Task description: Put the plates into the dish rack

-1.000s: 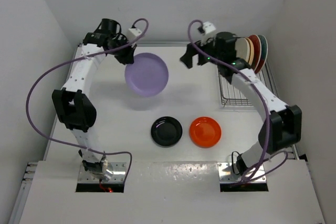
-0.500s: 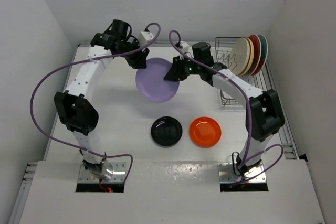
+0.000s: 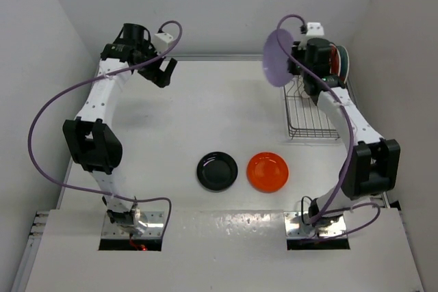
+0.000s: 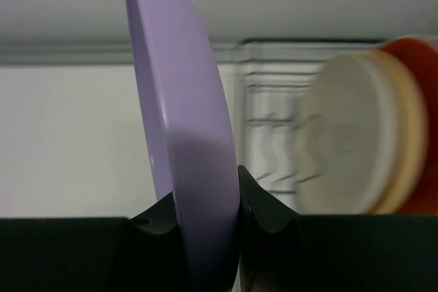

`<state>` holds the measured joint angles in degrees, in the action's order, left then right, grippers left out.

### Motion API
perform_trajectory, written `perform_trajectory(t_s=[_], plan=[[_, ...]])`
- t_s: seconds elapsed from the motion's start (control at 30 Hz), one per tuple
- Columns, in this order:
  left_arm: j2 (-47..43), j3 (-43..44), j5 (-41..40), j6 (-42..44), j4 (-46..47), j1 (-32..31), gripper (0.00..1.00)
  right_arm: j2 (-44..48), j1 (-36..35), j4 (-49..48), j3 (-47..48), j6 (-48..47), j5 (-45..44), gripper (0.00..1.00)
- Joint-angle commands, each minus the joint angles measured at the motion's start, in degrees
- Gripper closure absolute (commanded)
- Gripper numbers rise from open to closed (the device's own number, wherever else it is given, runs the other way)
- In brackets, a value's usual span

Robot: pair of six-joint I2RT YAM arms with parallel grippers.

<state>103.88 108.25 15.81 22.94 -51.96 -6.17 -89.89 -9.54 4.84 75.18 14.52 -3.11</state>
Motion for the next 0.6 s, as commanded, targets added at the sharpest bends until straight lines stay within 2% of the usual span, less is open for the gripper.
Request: perform_trajectory(t_s=[0.0,0.07,0.13,0.3,0.37,0.57], plan=[[-2.62,-1.64,-5.09,-1.67,1.52,0.98,0.0,-0.63,3.11,-7.19,3.04,-10.9,-22.33,1.0],[-2.63,-3.21,-5.09,-1.67,1.52,0.99,0.0,-4.23,4.35,-9.31,4.62,-16.52,-24.21,1.0],[-2.63,-3.22,-4.57,-1.67,1.52,0.99,0.0,-6.26,5.76,-9.41,6.64,-17.94,-25.62,1.0],[-2.1,-3.83,-4.56,-1.67,1.52,1.52,0.0,-13.73,6.73,-12.39,10.07,-20.23,-27.11,1.0],[-2.1,-3.83,-4.56,-1.15,1.52,1.52,0.0,-17.15,6.38,-13.27,11.92,-21.9,-31.23,1.0],[-1.49,-3.83,-4.56,-1.14,1.52,2.04,0.0,-20.41,6.11,-16.09,11.05,-22.52,-33.71,1.0]])
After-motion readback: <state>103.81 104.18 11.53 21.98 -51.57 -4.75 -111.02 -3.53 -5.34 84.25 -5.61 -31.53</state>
